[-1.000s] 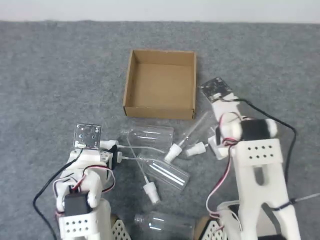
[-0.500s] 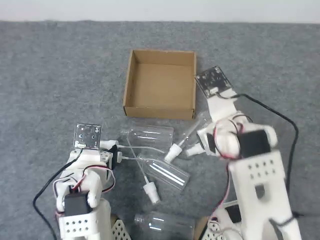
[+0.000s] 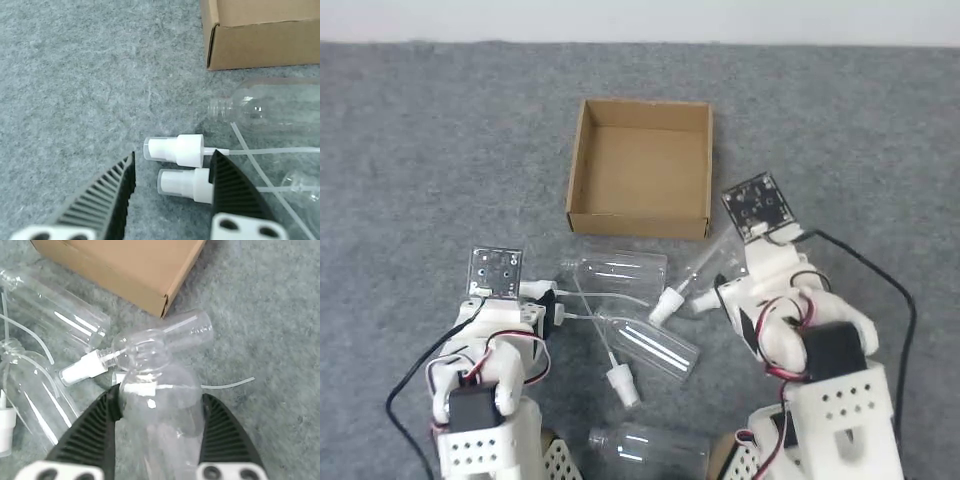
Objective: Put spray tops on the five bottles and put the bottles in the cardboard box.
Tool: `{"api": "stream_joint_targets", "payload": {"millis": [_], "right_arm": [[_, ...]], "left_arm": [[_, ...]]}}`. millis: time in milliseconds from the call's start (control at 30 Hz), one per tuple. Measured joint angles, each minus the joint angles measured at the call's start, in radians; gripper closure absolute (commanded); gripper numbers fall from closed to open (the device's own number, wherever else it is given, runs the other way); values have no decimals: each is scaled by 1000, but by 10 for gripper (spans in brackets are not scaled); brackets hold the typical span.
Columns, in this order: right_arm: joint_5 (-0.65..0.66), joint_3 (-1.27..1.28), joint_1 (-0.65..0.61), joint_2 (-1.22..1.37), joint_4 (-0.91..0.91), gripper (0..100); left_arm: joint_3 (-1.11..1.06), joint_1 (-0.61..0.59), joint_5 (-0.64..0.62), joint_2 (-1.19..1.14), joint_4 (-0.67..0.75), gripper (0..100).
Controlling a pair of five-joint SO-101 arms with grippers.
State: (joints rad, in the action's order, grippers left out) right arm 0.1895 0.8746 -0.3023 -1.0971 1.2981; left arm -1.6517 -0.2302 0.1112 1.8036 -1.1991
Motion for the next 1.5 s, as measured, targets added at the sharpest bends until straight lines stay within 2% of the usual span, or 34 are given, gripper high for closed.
{"api": "stream_joint_targets", "payload": {"millis": [267, 500, 733, 1067, 1500], "right_arm": [[0, 146, 0, -123, -89, 940], [0, 178, 0, -193, -97, 940], [0, 178, 0, -196, -97, 940], [0, 196, 14, -196, -97, 940], [0, 196, 44, -196, -114, 940]], "left_arm": [[0, -9, 0, 0, 0, 772], [0, -80, 0, 0, 58, 772], [2, -83, 6, 0, 61, 771], [147, -81, 84, 0, -41, 773], [161, -81, 117, 0, -57, 773]]}}
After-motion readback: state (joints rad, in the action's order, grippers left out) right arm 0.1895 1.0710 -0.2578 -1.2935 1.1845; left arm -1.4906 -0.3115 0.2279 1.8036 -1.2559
